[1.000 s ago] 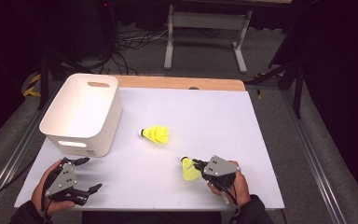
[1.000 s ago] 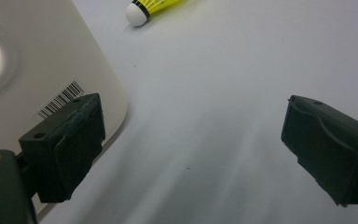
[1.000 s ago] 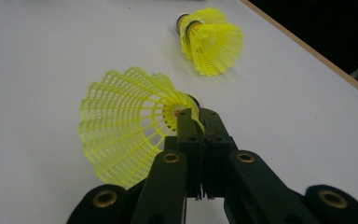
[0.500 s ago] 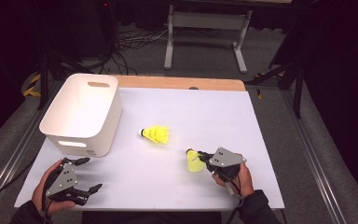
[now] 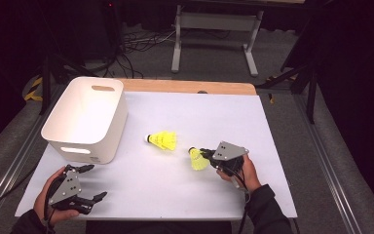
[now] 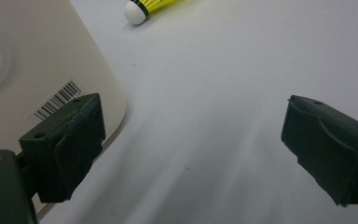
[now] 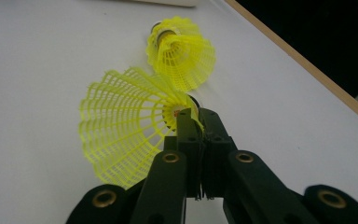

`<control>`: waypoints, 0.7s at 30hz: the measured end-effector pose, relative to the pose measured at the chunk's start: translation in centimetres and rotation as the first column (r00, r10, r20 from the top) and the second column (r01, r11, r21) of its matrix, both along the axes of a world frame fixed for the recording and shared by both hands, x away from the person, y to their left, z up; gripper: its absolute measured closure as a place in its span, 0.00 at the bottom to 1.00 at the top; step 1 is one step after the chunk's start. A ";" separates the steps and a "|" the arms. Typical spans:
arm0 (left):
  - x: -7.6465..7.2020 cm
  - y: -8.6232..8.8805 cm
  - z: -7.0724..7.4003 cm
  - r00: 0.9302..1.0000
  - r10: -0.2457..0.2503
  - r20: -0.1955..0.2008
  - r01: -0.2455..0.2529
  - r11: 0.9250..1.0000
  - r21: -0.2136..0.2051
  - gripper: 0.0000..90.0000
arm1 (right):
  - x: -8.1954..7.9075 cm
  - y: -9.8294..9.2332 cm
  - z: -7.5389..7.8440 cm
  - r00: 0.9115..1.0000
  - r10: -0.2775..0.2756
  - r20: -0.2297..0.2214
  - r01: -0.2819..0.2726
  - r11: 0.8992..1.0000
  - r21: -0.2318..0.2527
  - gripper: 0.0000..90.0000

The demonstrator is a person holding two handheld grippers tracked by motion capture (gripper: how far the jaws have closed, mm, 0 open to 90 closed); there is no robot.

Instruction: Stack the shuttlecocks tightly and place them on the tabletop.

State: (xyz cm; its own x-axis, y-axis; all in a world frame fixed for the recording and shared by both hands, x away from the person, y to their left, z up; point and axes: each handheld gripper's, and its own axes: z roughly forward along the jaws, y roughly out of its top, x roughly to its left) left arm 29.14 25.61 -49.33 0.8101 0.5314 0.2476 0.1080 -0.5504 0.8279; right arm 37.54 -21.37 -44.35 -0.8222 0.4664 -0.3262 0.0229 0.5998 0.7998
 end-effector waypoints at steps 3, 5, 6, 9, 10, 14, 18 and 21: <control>0.0 0.0 0.0 1.000 0.000 0.000 0.000 1.000 0.001 0.08 | 0.7 0.8 0.0 1.000 0.017 -0.004 -0.017 1.000 -0.008 0.99; 0.0 0.0 0.0 1.000 -0.001 0.000 0.001 1.000 0.000 0.08 | 1.4 1.5 -0.1 1.000 0.029 -0.008 -0.030 1.000 -0.009 0.99; 0.0 0.1 0.0 1.000 -0.002 -0.001 0.002 1.000 0.000 0.08 | 1.6 1.8 -0.1 0.999 0.031 -0.011 -0.031 0.999 -0.008 0.99; 0.0 0.1 0.0 1.000 -0.003 0.000 0.003 1.000 0.001 0.08 | 2.1 2.3 -0.1 0.999 0.038 -0.012 -0.038 0.999 -0.011 0.99; 0.0 0.1 0.0 1.000 -0.003 0.000 0.003 1.000 0.002 0.08 | 2.3 2.6 -0.1 0.999 0.038 -0.011 -0.038 0.999 -0.011 0.99; 0.0 0.1 0.0 1.000 -0.005 -0.001 0.005 1.000 0.001 0.08 | 3.3 3.4 -0.2 0.999 0.045 -0.024 -0.045 0.999 0.005 0.99; 0.1 0.1 0.0 1.000 -0.010 0.001 0.010 1.000 0.010 0.08 | 3.9 4.1 -0.6 0.998 0.055 -0.038 -0.055 0.998 0.002 0.98; 0.1 0.0 -0.1 1.000 -0.011 -0.006 0.011 1.000 0.003 0.08 | 4.3 4.5 -0.9 0.997 0.056 -0.048 -0.057 0.998 -0.010 0.98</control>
